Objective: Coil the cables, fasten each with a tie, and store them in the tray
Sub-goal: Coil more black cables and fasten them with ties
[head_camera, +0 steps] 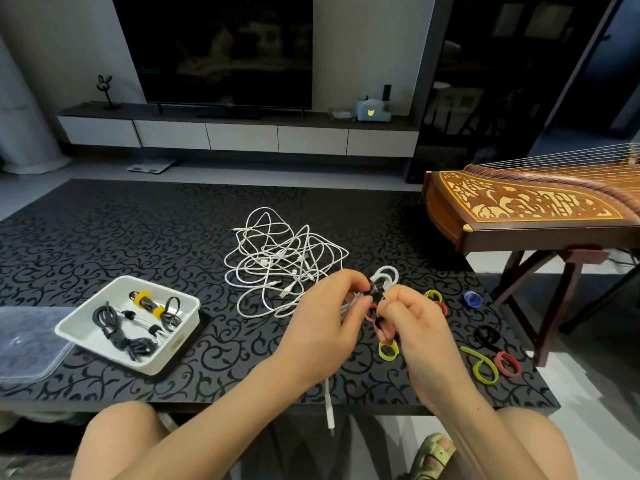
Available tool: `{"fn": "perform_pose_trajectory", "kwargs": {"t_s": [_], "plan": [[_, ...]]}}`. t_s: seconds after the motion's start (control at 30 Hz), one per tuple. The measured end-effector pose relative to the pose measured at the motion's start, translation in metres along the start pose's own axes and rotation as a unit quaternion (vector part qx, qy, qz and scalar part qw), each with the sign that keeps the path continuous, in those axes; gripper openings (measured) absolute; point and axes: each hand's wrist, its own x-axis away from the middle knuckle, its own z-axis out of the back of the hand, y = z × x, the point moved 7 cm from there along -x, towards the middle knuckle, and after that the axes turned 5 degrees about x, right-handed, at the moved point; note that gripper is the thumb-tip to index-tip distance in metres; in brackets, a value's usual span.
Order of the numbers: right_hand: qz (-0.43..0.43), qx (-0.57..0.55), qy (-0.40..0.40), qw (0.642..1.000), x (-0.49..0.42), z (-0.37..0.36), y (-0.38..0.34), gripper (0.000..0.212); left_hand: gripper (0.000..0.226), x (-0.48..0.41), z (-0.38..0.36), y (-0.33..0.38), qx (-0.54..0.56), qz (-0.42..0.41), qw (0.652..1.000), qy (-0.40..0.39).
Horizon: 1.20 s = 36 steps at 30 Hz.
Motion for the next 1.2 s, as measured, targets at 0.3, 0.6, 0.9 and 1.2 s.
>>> {"fn": "perform_pose_trajectory", "kwargs": {"t_s": [0.3, 0.6, 0.9, 1.2], "plan": [[0.043, 0.077, -0.023, 0.996, 0.001, 0.003, 0.003, 0.022, 0.020, -0.007, -0.011, -0.016, 0.073, 0.112, 0.987, -0.086], [-0.042, 0.098, -0.043, 0.993, -0.007, -0.001, 0.010, 0.025, 0.044, -0.018, -0.032, -0.012, -0.190, 0.074, 0.971, -0.126], [-0.002, -0.010, -0.060, 0.998, -0.004, 0.006, 0.007, 0.025, 0.013, -0.006, -0.032, -0.031, 0.209, 0.186, 0.953, -0.117], [0.032, -0.038, -0.143, 0.988, 0.002, 0.007, -0.006, 0.024, 0.033, 0.008, -0.039, -0.022, 0.394, 0.309, 0.825, -0.261]]}}
